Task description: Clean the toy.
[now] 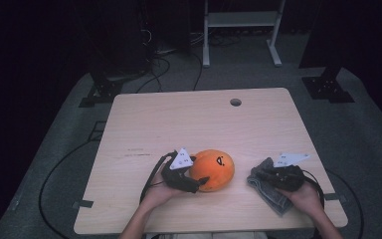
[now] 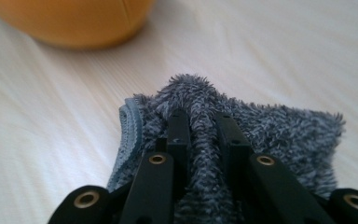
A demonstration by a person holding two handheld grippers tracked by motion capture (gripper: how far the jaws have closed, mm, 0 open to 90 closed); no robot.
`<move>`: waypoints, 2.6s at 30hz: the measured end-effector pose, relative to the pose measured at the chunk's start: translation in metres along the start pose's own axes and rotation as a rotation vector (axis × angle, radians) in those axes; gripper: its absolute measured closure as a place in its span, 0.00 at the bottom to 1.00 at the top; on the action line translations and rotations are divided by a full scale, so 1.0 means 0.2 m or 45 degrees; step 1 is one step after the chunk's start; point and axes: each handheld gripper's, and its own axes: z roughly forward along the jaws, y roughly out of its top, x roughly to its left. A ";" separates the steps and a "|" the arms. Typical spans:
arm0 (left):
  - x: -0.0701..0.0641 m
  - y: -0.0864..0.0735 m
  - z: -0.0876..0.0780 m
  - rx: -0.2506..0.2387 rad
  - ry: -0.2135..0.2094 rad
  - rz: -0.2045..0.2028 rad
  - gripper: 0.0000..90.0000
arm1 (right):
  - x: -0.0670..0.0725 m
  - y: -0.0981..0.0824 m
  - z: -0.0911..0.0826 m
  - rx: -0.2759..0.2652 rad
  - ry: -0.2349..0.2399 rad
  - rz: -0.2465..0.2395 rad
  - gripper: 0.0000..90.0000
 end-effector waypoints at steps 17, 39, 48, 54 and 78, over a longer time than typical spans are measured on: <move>0.01 0.01 0.02 0.003 -0.008 -0.002 0.32 | 0.34 0.33 0.08 -0.227 0.142 -0.326 0.79; 0.01 0.00 0.03 0.010 -0.021 -0.015 0.34 | 0.23 0.21 0.12 -0.186 -0.003 -0.261 0.86; 0.00 0.00 0.04 0.007 -0.037 0.028 0.32 | 0.29 0.28 0.05 -0.334 0.071 -0.280 0.86; -0.01 -0.02 0.03 0.000 -0.047 0.031 0.33 | 0.34 0.35 0.11 -0.314 0.094 -0.329 0.87; -0.04 -0.02 0.04 -0.020 -0.032 0.074 0.35 | 0.30 0.36 0.12 -0.290 0.161 -0.308 0.87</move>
